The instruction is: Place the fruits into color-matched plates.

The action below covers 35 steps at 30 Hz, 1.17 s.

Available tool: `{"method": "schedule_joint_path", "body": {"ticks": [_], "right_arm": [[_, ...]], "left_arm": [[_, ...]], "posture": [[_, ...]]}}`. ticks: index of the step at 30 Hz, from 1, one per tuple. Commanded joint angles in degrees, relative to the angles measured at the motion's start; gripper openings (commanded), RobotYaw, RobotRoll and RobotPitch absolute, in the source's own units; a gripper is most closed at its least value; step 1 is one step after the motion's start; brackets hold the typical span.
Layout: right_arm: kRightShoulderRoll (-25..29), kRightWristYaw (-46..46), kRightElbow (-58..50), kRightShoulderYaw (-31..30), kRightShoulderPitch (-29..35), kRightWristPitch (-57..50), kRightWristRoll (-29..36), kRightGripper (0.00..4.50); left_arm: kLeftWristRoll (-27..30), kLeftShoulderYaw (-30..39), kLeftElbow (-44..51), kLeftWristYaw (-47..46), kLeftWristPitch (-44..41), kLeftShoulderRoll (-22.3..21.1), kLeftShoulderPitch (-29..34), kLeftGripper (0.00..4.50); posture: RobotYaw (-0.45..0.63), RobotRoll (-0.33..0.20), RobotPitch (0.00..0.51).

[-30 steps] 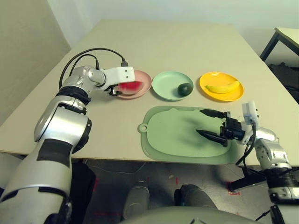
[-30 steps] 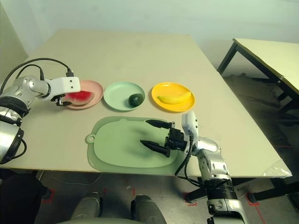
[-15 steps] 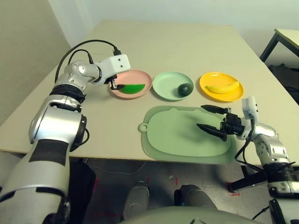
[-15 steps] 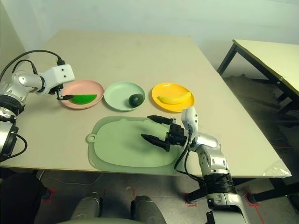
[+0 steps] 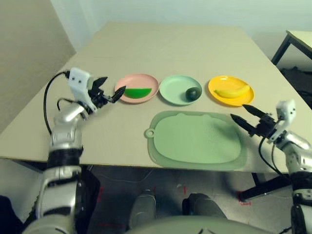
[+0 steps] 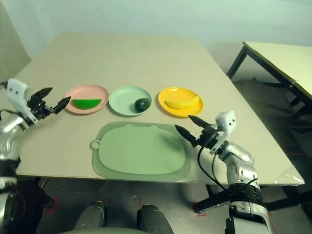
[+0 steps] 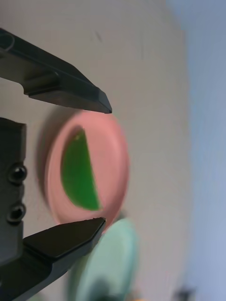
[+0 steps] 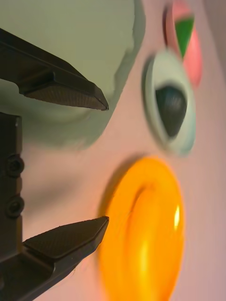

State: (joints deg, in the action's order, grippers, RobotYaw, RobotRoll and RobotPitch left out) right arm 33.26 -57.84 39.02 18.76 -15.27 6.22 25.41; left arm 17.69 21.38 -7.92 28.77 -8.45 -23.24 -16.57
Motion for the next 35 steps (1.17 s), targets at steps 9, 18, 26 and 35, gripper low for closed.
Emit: {"method": "schedule_joint_path", "body": {"ticks": [9,18,26,35], "right_arm": [[5.49,6.56,21.23,6.13,-6.61,8.37,-2.16,4.50],[5.78,6.20,23.72,6.49,-7.63,9.72,-2.14,4.50],[5.79,6.28,24.69,6.62,-8.13,10.25,-2.15,4.50],[5.79,6.56,25.92,6.38,-9.81,10.59,-2.50,4.50]], "left_arm": [[2.24,1.52,8.99,-8.28,-4.04,2.22,7.29,4.48],[3.46,1.79,10.51,-8.61,-5.42,0.31,8.22,4.48],[3.05,0.80,9.71,-8.50,-5.17,0.57,7.79,4.48],[2.82,0.84,8.40,-8.42,-3.89,0.34,7.17,4.48]], "posture": [[0.10,0.000,0.081],[0.10,0.000,0.088],[0.10,0.000,0.079],[0.10,0.000,0.052]]}}
